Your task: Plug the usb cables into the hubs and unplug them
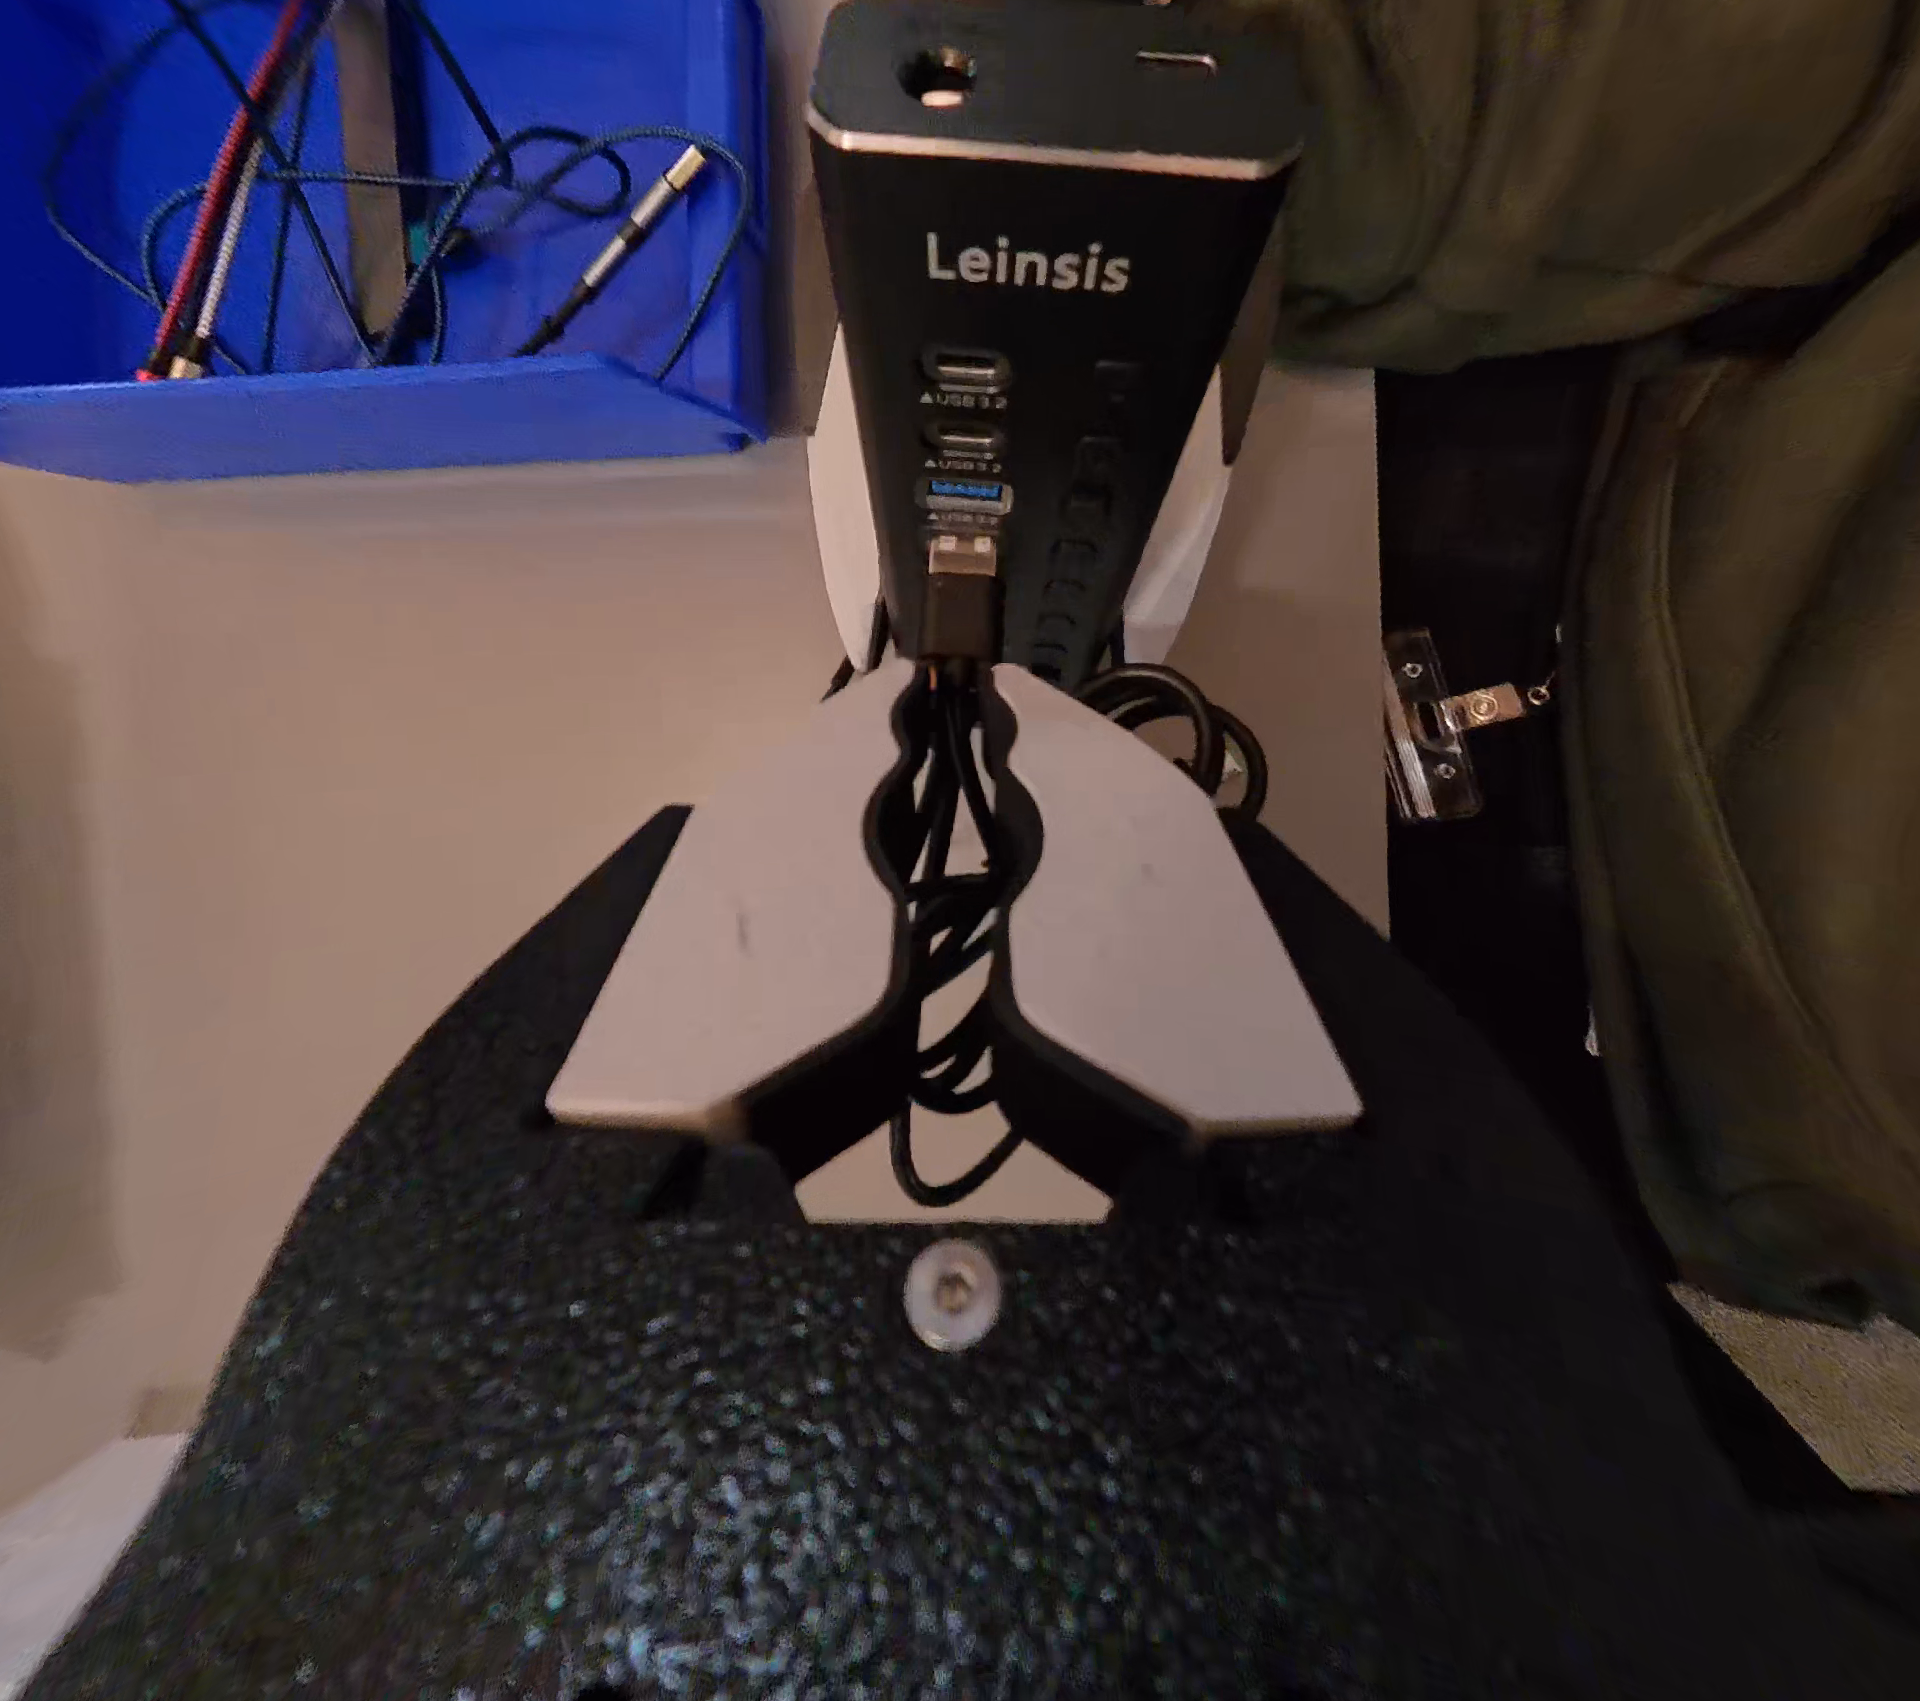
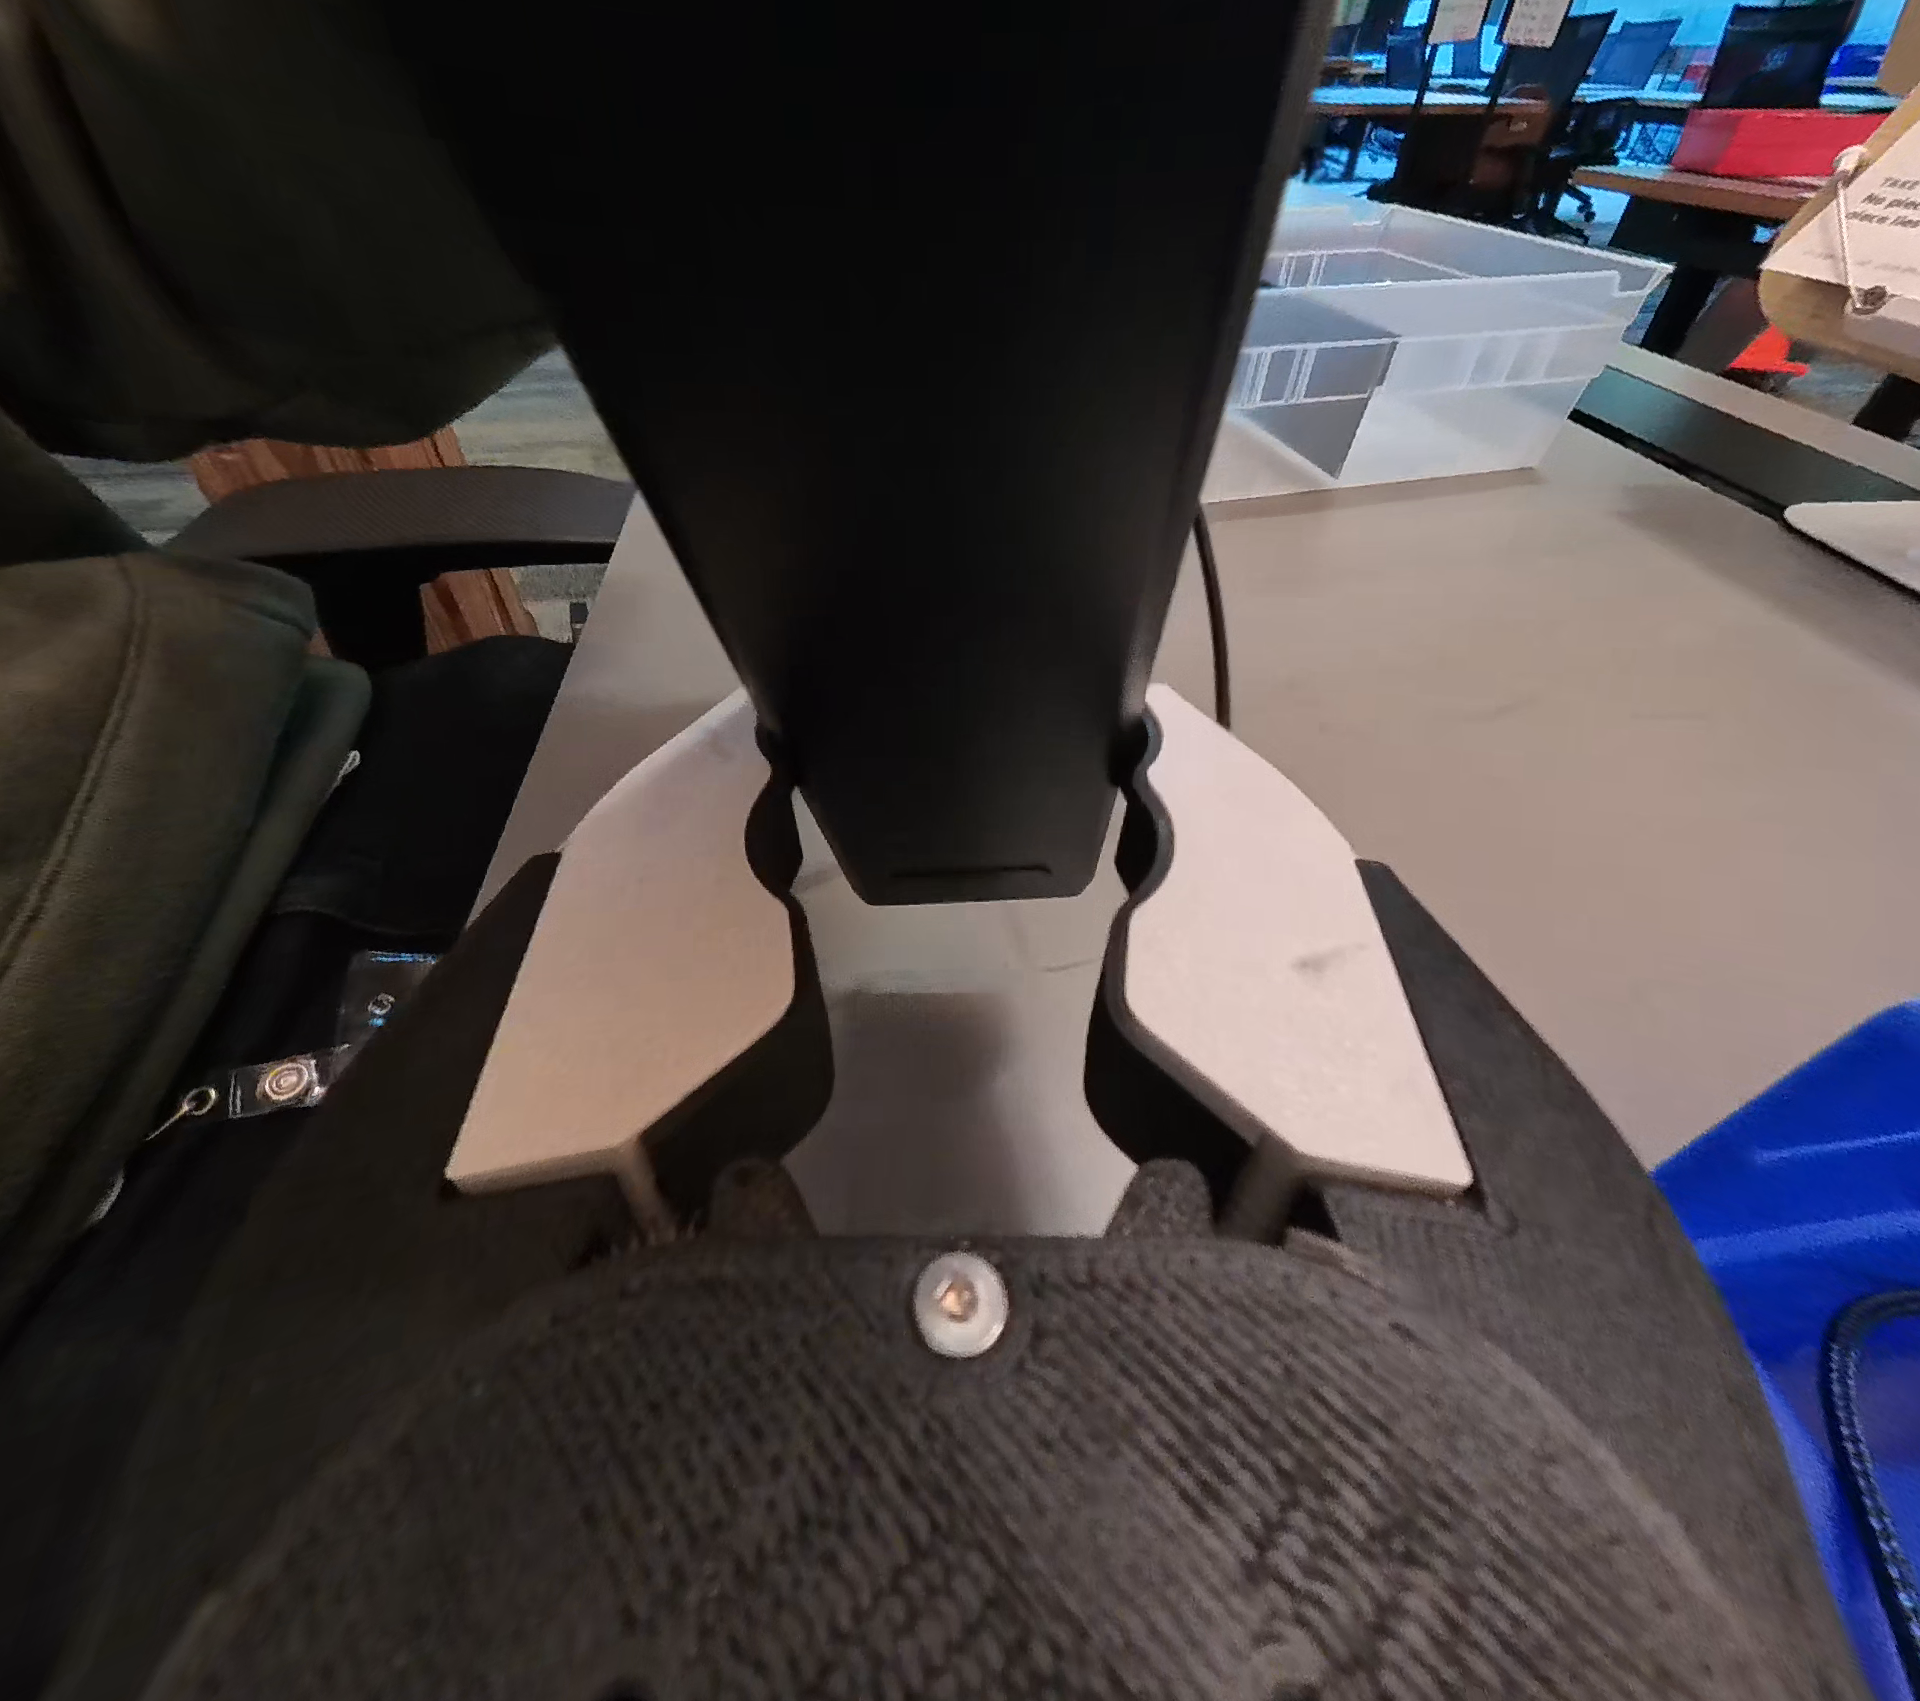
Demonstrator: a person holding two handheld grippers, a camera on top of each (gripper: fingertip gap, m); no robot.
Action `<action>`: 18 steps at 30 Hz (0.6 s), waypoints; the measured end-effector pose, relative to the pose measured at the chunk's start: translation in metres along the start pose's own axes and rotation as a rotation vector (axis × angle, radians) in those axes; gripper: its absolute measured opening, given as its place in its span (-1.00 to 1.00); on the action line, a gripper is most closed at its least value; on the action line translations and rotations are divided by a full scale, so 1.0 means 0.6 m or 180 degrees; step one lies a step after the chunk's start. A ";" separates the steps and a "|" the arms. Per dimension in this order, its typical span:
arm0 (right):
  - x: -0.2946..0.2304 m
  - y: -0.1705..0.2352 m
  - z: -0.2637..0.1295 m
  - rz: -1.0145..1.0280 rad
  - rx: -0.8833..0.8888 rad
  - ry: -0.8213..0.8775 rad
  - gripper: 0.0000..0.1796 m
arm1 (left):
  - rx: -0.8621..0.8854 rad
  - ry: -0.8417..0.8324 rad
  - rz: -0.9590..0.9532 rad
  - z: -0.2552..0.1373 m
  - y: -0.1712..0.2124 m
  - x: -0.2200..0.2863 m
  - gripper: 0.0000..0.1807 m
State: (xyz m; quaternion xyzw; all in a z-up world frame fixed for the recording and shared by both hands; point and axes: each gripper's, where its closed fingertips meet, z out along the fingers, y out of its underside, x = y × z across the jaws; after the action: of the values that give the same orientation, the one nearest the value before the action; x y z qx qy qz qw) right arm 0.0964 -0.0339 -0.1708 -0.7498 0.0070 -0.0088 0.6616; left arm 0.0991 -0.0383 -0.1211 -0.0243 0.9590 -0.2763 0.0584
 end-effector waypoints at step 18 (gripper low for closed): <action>0.009 -0.011 -0.010 0.0143 0.0192 0.0019 -0.33 | -0.0019 -0.0349 0.0009 0.019 -0.143 0.000 -0.24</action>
State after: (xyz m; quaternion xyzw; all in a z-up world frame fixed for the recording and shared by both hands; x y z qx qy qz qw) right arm 0.1015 -0.0394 -0.1633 -0.7291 0.0256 0.0036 0.6839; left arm 0.1015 -0.1173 -0.0851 -0.0381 0.9552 -0.2716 0.1111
